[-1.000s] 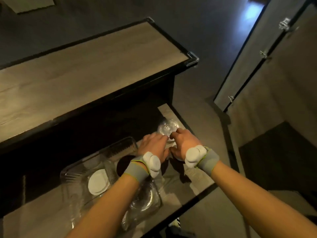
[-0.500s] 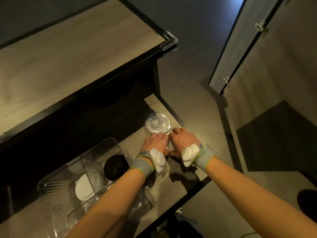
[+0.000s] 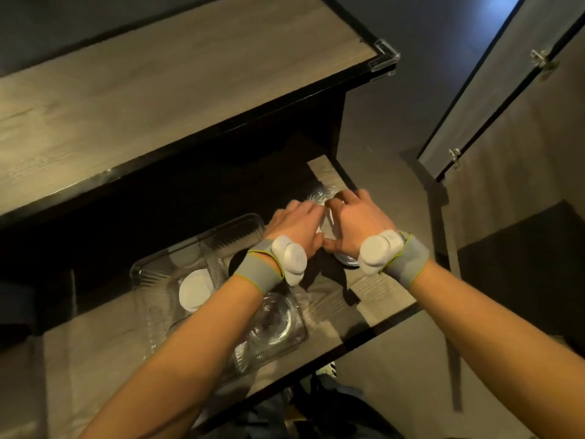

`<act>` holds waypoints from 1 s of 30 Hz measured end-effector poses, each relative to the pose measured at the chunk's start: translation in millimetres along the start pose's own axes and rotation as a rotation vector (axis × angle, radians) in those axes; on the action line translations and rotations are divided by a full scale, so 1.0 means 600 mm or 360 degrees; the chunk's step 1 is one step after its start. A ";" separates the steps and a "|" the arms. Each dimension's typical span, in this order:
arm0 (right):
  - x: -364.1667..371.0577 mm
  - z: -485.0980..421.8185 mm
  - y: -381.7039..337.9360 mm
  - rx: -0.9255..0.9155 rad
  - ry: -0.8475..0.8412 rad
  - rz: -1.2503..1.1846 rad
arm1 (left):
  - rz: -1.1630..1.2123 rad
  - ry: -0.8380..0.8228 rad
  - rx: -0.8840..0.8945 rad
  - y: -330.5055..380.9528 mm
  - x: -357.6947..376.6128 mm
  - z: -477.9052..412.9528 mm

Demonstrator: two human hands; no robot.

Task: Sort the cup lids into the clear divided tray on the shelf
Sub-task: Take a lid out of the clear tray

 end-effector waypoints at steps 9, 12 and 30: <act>-0.002 -0.036 -0.219 -0.0299 -0.0061 -0.0128 | -0.0026 0.0225 -0.0339 -0.153 -0.071 0.149; 0.020 -0.045 -0.297 -0.0406 -0.0126 -0.0153 | -0.0014 0.0229 -0.0492 -0.221 -0.080 0.206; 0.162 -0.106 -0.470 -0.0436 -0.1017 0.0331 | 0.0018 0.0116 -0.0678 -0.373 -0.039 0.295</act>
Point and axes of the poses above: each hand's wrist, its own z-axis away from the middle knuckle, its own x-axis out of the palm, y = z × x, the point moved 2 cm from there along -z, towards the middle knuckle, and after that the axes turned 4 degrees about y, right-handed, at the moved point
